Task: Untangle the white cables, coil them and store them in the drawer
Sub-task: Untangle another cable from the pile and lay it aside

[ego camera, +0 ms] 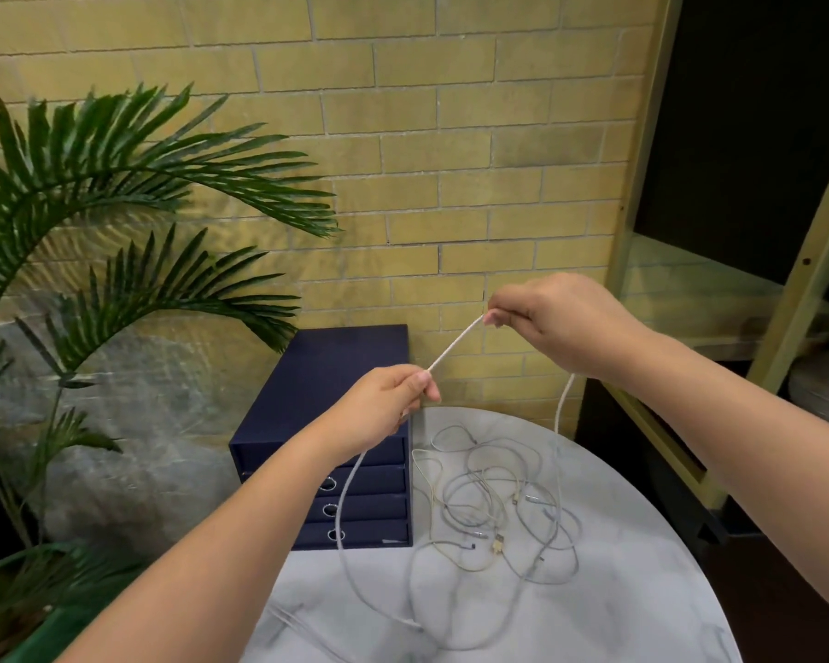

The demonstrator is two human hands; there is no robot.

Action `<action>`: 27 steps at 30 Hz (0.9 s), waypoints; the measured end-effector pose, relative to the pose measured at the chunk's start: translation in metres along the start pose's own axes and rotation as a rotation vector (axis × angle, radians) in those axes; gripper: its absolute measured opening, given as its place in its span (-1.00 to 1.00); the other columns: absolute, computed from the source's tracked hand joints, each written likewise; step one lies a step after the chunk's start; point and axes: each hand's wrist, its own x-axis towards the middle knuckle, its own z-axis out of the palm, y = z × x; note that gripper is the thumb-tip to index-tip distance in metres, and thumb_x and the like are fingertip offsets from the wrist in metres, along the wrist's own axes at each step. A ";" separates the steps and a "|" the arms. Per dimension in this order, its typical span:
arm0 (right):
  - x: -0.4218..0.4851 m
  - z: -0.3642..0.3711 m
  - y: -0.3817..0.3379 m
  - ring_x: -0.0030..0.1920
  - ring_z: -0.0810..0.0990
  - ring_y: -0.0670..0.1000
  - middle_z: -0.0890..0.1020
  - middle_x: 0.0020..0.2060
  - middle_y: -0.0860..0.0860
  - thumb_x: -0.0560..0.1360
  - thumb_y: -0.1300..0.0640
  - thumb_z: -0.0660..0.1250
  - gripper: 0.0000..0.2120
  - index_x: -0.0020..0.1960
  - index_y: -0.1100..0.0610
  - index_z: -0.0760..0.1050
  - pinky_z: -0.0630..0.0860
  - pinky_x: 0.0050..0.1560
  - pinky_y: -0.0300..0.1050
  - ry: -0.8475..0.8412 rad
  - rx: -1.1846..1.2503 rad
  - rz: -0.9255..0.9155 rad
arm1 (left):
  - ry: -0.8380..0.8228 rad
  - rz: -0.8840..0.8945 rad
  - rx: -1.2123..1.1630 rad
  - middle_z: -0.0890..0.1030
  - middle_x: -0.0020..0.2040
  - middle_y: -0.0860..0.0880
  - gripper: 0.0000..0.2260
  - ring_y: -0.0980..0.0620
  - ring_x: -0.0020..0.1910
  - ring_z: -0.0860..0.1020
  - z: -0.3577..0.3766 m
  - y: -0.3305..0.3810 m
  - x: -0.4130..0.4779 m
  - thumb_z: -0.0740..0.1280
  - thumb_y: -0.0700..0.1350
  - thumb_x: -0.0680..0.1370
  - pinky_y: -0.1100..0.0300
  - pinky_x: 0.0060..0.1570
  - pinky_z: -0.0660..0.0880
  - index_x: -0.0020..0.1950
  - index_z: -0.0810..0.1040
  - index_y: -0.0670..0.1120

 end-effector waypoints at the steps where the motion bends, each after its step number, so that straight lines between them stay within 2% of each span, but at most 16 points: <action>1: 0.002 -0.001 0.001 -0.28 0.58 0.08 0.65 -0.28 -0.04 0.58 -0.10 0.07 -0.66 -0.04 0.02 0.57 0.52 -0.36 0.00 0.031 -0.034 -0.043 | 0.005 -0.030 -0.020 0.29 -0.43 0.06 -0.68 0.11 -0.46 0.22 0.003 -0.006 0.000 0.09 -0.04 0.68 0.25 -0.43 0.19 -0.10 0.57 -0.09; 4: 0.006 0.002 0.001 -0.29 0.61 0.09 0.67 -0.26 -0.06 0.55 -0.13 0.00 -0.59 -0.09 0.02 0.57 0.51 -0.43 -0.01 0.055 -0.081 -0.132 | 0.003 -0.152 -0.097 0.27 -0.45 0.04 -0.67 0.12 -0.49 0.18 0.009 -0.022 -0.001 0.09 -0.03 0.68 0.25 -0.44 0.13 -0.10 0.58 -0.11; 8: 0.010 0.004 0.007 -0.20 0.63 0.14 0.68 -0.18 -0.03 0.54 -0.18 -0.06 -0.53 -0.07 0.01 0.56 0.48 -0.38 -0.09 0.031 -0.121 -0.119 | 0.051 -0.307 -0.097 0.26 -0.42 0.02 -0.65 0.11 -0.47 0.17 0.011 -0.044 -0.009 0.08 -0.01 0.68 0.26 -0.43 0.14 -0.08 0.56 -0.14; 12: 0.014 0.005 0.008 -0.16 0.61 0.18 0.67 -0.16 0.03 0.59 -0.08 0.08 -0.66 -0.04 0.04 0.58 0.30 -0.35 -0.15 0.021 -0.162 -0.096 | 0.083 -0.433 -0.096 0.28 -0.44 0.03 -0.64 0.09 -0.44 0.19 0.013 -0.067 -0.018 0.07 0.00 0.68 0.23 -0.40 0.17 -0.11 0.55 -0.14; 16: 0.017 0.007 0.020 -0.10 0.60 0.18 0.67 -0.09 0.01 0.59 -0.09 0.11 -0.69 0.03 0.03 0.56 0.42 -0.30 -0.10 -0.009 -0.188 -0.019 | 0.091 -0.541 -0.051 0.28 -0.46 0.04 -0.64 0.09 -0.48 0.19 0.009 -0.094 -0.030 0.06 -0.01 0.69 0.23 -0.41 0.19 -0.12 0.54 -0.14; 18: 0.019 0.005 0.027 -0.12 0.59 0.19 0.66 -0.11 0.03 0.59 -0.10 0.10 -0.68 0.02 0.04 0.55 0.40 -0.32 -0.11 -0.015 -0.207 0.017 | 0.116 -0.577 -0.012 0.28 -0.48 0.04 -0.63 0.09 -0.49 0.20 0.007 -0.109 -0.036 0.07 -0.03 0.68 0.23 -0.41 0.19 -0.17 0.54 -0.13; 23: 0.021 0.004 0.032 -0.17 0.58 0.20 0.65 -0.17 0.07 0.59 -0.07 0.12 -0.69 0.03 0.08 0.56 0.37 -0.33 -0.12 -0.027 -0.244 0.029 | 0.172 -0.500 0.167 0.35 -0.43 0.02 -0.62 0.07 -0.42 0.30 0.004 -0.136 -0.054 0.09 -0.01 0.67 0.22 -0.38 0.27 -0.24 0.54 -0.09; 25: 0.020 0.002 0.035 -0.20 0.58 0.19 0.65 -0.20 0.07 0.60 -0.05 0.13 -0.70 0.02 0.08 0.56 0.46 -0.31 -0.08 -0.026 -0.226 0.081 | 0.198 -0.396 0.376 0.45 -0.36 0.01 -0.65 0.03 -0.37 0.41 0.005 -0.143 -0.065 0.07 0.00 0.67 0.17 -0.34 0.35 -0.22 0.50 -0.06; 27: 0.020 -0.005 0.041 -0.25 0.57 0.12 0.62 -0.24 -0.01 0.60 -0.04 0.13 -0.71 0.01 0.07 0.56 0.55 -0.27 0.00 -0.022 -0.206 0.160 | 0.159 -0.276 0.697 0.54 -0.30 0.00 -0.64 -0.03 -0.30 0.50 0.006 -0.151 -0.080 -0.01 0.08 0.66 0.06 -0.26 0.43 -0.17 0.45 -0.03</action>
